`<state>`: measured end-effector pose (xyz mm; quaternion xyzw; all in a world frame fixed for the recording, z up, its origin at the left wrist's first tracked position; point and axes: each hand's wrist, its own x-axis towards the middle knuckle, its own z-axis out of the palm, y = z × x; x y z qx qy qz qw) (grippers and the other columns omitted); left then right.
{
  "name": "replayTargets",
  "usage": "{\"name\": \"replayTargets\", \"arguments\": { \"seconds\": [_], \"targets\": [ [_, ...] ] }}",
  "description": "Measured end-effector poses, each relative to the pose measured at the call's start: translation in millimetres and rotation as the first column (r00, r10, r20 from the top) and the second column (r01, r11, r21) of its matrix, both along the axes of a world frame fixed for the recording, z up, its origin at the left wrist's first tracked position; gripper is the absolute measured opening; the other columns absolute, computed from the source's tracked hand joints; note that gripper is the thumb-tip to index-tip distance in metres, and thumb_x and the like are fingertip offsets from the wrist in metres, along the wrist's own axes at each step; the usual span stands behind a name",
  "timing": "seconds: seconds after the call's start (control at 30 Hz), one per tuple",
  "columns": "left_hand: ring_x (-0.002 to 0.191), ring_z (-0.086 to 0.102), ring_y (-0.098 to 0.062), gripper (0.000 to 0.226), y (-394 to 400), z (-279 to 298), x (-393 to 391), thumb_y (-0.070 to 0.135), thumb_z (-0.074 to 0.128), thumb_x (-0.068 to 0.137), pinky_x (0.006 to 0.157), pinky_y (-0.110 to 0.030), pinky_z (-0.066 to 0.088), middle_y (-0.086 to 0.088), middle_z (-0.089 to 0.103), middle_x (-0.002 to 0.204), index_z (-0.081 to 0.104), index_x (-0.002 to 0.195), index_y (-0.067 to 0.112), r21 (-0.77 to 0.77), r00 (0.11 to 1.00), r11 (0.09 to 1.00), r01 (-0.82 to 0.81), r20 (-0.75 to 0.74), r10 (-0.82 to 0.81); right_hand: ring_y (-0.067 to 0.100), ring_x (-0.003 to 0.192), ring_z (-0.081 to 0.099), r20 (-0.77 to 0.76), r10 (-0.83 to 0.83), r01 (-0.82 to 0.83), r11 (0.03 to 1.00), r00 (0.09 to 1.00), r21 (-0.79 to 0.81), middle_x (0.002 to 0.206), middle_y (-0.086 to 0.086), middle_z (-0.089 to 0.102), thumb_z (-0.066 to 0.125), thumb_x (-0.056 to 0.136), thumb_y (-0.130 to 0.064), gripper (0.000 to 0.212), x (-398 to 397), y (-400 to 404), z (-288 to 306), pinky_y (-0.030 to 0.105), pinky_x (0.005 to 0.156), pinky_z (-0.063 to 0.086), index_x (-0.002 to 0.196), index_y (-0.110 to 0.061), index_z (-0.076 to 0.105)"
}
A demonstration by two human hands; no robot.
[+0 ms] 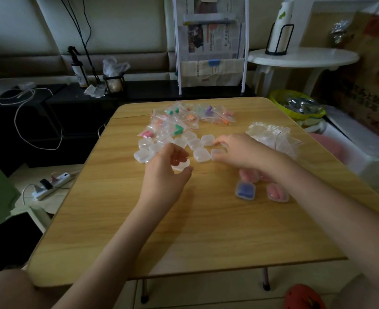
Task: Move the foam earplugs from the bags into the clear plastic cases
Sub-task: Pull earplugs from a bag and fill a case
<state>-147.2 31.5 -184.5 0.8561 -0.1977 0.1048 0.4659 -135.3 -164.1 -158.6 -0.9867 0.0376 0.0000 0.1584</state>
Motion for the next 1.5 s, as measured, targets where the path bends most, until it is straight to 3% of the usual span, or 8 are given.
{"name": "replayTargets", "arguments": {
  "seconds": [0.13,0.23,0.37,0.5,0.7,0.97,1.33,1.5],
  "targets": [
    [0.082,0.059,-0.001,0.016,-1.8,2.1,3.6,0.015,0.072,0.081,0.07,-0.011,0.047,0.012,0.064,0.087,0.063,0.093,0.019,-0.076,0.996,0.997,0.012,-0.088,-0.019,0.013,0.081,0.055,0.021,0.052,-0.051,0.996,0.998,-0.076,0.09,-0.006,0.058,0.068,0.084,-0.035,0.039,0.4,-0.9,-0.5,0.029,0.069,0.045,0.12,-0.022,0.061],
    [0.084,0.067,-0.01,0.016,-2.4,9.3,2.2,0.024,0.066,0.087,0.077,-0.023,0.055,0.001,0.07,0.091,0.066,0.101,0.016,-0.266,0.945,0.964,0.008,-0.313,-0.094,0.015,0.071,0.052,0.174,0.072,-0.1,0.982,0.982,0.161,0.084,-0.005,0.057,0.076,0.078,-0.03,0.047,-12.3,-0.1,7.4,0.028,0.064,0.039,0.122,-0.024,0.061],
    [0.092,0.07,-0.024,0.035,-3.2,18.6,0.4,0.031,0.053,0.094,0.08,-0.03,0.058,-0.016,0.071,0.102,0.059,0.112,0.002,-0.614,0.641,0.788,-0.053,-0.626,-0.445,0.0,0.052,0.041,0.285,0.189,-0.301,0.854,0.939,0.425,0.065,-0.014,0.046,0.073,0.079,-0.026,0.043,-39.6,7.1,15.1,0.018,0.057,0.038,0.118,-0.04,0.062],
    [0.081,0.071,-0.023,0.024,-4.8,19.8,-4.8,0.022,0.054,0.091,0.076,-0.028,0.058,-0.02,0.071,0.088,0.062,0.092,-0.001,-0.78,0.478,0.618,-0.098,-0.582,-0.658,0.001,0.057,0.04,0.287,0.253,-0.358,0.837,0.924,0.414,0.066,-0.008,0.041,0.071,0.082,-0.025,0.044,-52.2,14.0,12.0,0.013,0.06,0.036,0.118,-0.046,0.057],
    [0.072,0.07,-0.015,0.018,-3.5,16.3,-5.2,0.013,0.061,0.074,0.069,-0.022,0.058,-0.012,0.072,0.086,0.072,0.084,0.003,-0.837,0.496,0.538,-0.1,-0.511,-0.702,0.006,0.058,0.038,0.311,0.17,-0.31,0.819,0.935,0.483,0.065,-0.004,0.039,0.071,0.078,-0.041,0.047,-59.0,20.5,9.3,0.022,0.06,0.034,0.122,-0.034,0.057],
    [0.08,0.071,-0.02,0.034,-1.9,14.3,-7.4,0.014,0.061,0.076,0.072,-0.024,0.058,-0.019,0.069,0.097,0.062,0.106,-0.001,-0.842,0.395,0.531,-0.097,-0.522,-0.756,0.0,0.055,0.041,0.36,0.187,-0.341,0.834,0.914,0.433,0.062,-0.005,0.039,0.075,0.08,-0.023,0.038,-64.6,23.9,9.7,0.008,0.062,0.037,0.117,-0.025,0.063],
    [0.074,0.072,-0.024,0.039,-8.0,11.1,-6.9,0.01,0.063,0.068,0.074,-0.03,0.057,-0.021,0.07,0.089,0.06,0.104,-0.006,-0.835,0.391,0.474,-0.279,-0.55,-0.738,0.005,0.056,0.042,0.463,0.159,-0.344,0.872,0.872,0.347,0.059,-0.006,0.039,0.074,0.08,-0.017,0.04,-58.6,30.3,-4.9,0.025,0.071,0.044,0.118,-0.025,0.062],
    [0.066,0.071,-0.021,0.039,-6.9,13.3,-8.1,0.012,0.062,0.07,0.065,-0.027,0.059,-0.018,0.071,0.08,0.06,0.106,-0.002,-0.82,0.418,0.512,-0.255,-0.571,-0.707,0.004,0.056,0.042,0.433,0.141,-0.333,0.851,0.89,0.407,0.06,-0.005,0.04,0.074,0.078,-0.03,0.034,-60.5,30.9,-3.5,0.02,0.065,0.041,0.109,-0.027,0.061]
  ]
}}
